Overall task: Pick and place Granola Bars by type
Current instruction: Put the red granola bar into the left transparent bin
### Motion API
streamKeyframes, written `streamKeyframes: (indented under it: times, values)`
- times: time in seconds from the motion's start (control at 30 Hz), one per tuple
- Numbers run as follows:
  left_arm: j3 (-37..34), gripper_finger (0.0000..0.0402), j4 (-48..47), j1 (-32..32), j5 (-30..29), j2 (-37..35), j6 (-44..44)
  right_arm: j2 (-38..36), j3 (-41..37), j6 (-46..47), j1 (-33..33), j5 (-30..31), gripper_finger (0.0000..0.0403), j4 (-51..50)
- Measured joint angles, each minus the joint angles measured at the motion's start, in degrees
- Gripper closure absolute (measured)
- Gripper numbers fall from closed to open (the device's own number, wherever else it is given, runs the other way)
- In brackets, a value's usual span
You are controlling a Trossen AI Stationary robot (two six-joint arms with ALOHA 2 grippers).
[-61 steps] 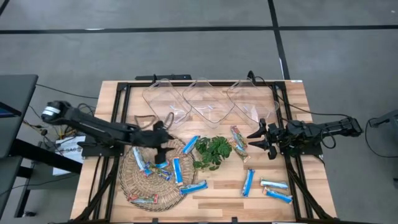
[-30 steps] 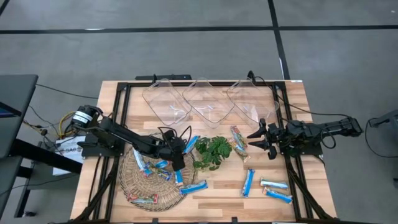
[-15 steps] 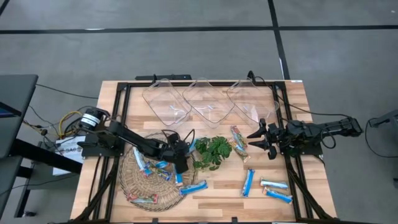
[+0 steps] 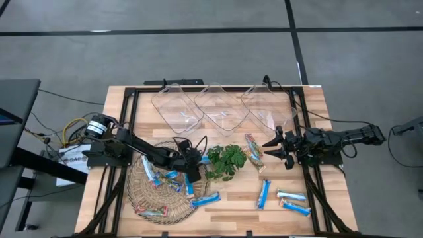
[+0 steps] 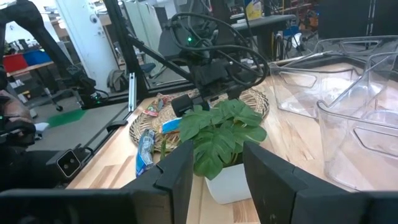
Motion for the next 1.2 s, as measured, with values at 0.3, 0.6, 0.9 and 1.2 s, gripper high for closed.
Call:
streamKeyframes:
  times: [0.3, 0.6, 0.9, 1.2]
  values:
    - [0.0, 0.0322, -0.4, 0.0, 1.1, -0.1, 1.1, 0.0, 0.0, 0.0, 0.0, 0.0, 0.027, 0.0]
    - [-0.1, 0.0323, -1.4, 0.3, 1.7, -2.1, 3.6, 0.0, 0.0, 0.0, 0.0, 0.0, 0.0269, 0.0]
    - [-0.1, 0.032, -10.7, 3.2, 1.3, -12.3, 3.6, 0.0, 0.0, 0.0, 0.0, 0.0, 0.0268, 0.0]
    - [-0.1, 0.032, -23.2, 7.0, -0.2, -23.1, 3.6, 0.0, 0.0, 0.0, 0.0, 0.0, 0.0268, 0.0]
